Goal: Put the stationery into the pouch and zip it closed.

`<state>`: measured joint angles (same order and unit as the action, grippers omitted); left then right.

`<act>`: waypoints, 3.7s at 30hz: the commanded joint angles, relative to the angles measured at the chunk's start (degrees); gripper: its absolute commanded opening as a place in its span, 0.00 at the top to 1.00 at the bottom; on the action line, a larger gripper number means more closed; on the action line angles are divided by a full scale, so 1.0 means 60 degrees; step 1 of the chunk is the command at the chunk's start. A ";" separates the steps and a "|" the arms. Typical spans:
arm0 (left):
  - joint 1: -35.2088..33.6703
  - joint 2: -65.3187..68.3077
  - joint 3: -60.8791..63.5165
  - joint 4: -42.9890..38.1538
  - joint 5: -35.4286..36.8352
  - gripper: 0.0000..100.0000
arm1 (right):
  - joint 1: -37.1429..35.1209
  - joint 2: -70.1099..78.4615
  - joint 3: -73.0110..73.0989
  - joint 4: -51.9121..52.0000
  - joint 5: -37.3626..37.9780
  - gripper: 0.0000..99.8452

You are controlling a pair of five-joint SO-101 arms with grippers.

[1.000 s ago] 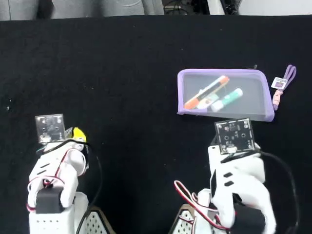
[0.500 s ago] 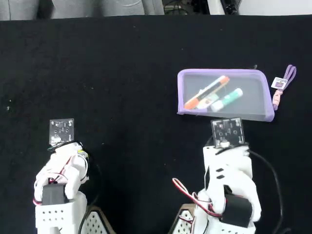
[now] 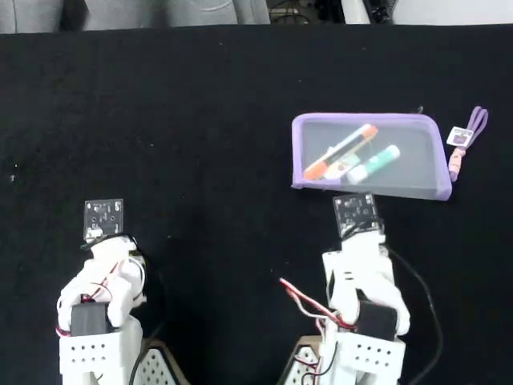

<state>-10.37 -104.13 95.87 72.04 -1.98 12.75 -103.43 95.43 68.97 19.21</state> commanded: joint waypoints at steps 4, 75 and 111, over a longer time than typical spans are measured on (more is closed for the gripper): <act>-0.0637 -0.0029 0.0256 0.0147 -0.0029 0.97 | -0.0044 -0.0842 0.0183 0.0234 -0.0073 0.98; -0.0725 -0.0029 0.0256 0.0147 -0.0015 0.97 | 0.0015 -0.0828 0.0168 0.0908 -0.0044 0.98; -0.0725 -0.0029 0.0256 0.0147 -0.0015 0.97 | 0.0015 -0.0828 0.0168 0.0908 -0.0044 0.98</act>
<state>-13.98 -104.04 96.04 72.66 -1.98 12.75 -103.43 96.57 73.98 19.21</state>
